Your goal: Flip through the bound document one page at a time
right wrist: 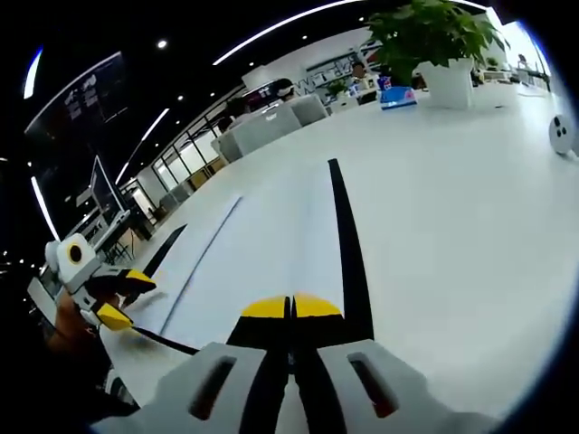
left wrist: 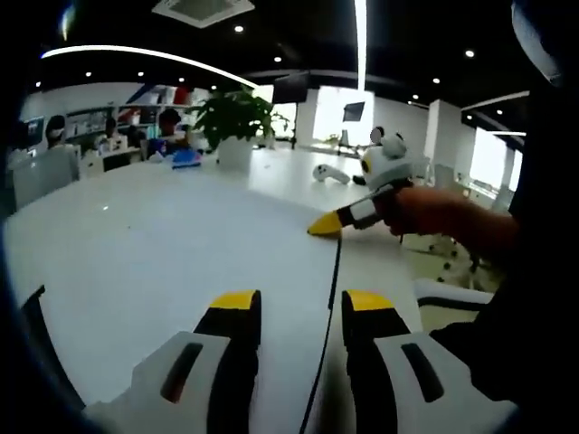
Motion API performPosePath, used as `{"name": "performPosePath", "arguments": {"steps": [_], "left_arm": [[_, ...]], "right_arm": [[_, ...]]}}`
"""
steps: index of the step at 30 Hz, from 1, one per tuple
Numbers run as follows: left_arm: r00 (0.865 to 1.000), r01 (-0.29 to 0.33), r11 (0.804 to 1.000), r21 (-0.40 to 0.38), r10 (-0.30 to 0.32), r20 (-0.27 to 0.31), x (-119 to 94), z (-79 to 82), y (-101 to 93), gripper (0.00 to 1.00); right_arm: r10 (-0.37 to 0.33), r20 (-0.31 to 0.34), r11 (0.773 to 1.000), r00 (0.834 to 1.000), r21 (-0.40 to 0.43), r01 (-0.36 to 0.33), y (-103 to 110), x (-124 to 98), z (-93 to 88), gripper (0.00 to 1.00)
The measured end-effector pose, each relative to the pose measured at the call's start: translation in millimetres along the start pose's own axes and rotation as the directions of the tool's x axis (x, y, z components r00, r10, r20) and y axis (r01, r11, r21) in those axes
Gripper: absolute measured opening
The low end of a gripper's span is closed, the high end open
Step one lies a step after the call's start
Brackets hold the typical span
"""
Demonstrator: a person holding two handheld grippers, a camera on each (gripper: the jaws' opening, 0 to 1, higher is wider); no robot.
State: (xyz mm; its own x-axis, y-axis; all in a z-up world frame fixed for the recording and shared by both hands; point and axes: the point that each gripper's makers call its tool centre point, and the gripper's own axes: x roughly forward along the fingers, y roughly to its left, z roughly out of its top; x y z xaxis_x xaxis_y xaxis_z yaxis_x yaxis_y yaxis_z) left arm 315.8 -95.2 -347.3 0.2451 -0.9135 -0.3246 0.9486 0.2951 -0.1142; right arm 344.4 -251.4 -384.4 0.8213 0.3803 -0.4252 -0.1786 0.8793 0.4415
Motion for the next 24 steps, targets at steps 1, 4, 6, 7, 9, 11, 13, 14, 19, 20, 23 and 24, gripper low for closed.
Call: {"name": "performPosePath", "arguments": {"steps": [1, 4, 6, 7, 9, 11, 13, 14, 19, 20, 23, 24], "left_arm": [[1.0, -0.005, 1.0, 0.001, 0.005, 0.004, -3, 0.6, 0.0, 0.38], [1.0, -0.015, 1.0, 0.004, 0.015, 0.004, -8, 1.2, 1.2, 0.38], [1.0, -0.026, 1.0, 0.007, 0.026, 0.006, -14, 2.6, 3.9, 0.38], [0.999, -0.035, 0.999, 0.007, 0.035, 0.012, -18, 4.2, 6.2, 0.38], [0.998, -0.059, 0.998, 0.004, 0.059, 0.031, -25, 8.0, 11.3, 0.38], [0.996, -0.08, 0.997, -0.002, 0.08, 0.048, -32, 10.7, 15.7, 0.38], [0.993, -0.098, 0.995, -0.005, 0.098, 0.065, -38, 12.1, 18.5, 0.37], [0.992, -0.103, 0.995, -0.005, 0.103, 0.068, -41, 11.7, 19.4, 0.37], [0.989, -0.131, 0.991, -0.012, 0.132, 0.067, -52, 4.9, 24.7, 0.38], [0.988, -0.137, 0.991, -0.014, 0.137, 0.065, -54, 3.5, 25.5, 0.38], [0.985, -0.162, 0.987, -0.025, 0.163, 0.061, -62, -0.7, 29.7, 0.38], [0.984, -0.167, 0.985, -0.03, 0.169, 0.059, -64, -1.6, 30.3, 0.38]], "right_arm": [[-0.001, 0.001, 1.0, 1.0, -0.002, 0.001, 0, 0, 0.0, 0.01], [0.0, 0.004, 1.0, 1.0, -0.004, 0.0, 0, 0, 0.3, 0.01], [0.0, 0.005, 1.0, 1.0, -0.004, 0.0, 0, 0, 0.3, 0.01], [0.0, 0.004, 1.0, 1.0, -0.003, 0.0, 0, 1, 0.5, 0.01], [0.003, 0.002, 1.0, 1.0, 0.002, -0.003, 0, 1, 1.0, 0.01], [0.004, 0.0, 1.0, 1.0, 0.007, -0.004, 0, 2, 1.6, 0.01], [0.007, -0.001, 1.0, 1.0, 0.007, -0.007, 0, 3, 2.4, 0.01], [0.007, -0.002, 1.0, 1.0, 0.006, -0.007, 0, 4, 2.7, 0.01], [0.006, -0.003, 1.0, 1.0, -0.001, -0.006, 0, 5, 3.7, 0.01], [0.006, -0.004, 1.0, 1.0, 0.0, -0.006, 0, 5, 3.7, 0.01], [0.008, -0.006, 1.0, 1.0, 0.003, -0.008, 0, 6, 4.0, 0.01], [0.008, -0.007, 1.0, 1.0, 0.004, -0.008, 0, 6, 4.0, 0.01]]}}
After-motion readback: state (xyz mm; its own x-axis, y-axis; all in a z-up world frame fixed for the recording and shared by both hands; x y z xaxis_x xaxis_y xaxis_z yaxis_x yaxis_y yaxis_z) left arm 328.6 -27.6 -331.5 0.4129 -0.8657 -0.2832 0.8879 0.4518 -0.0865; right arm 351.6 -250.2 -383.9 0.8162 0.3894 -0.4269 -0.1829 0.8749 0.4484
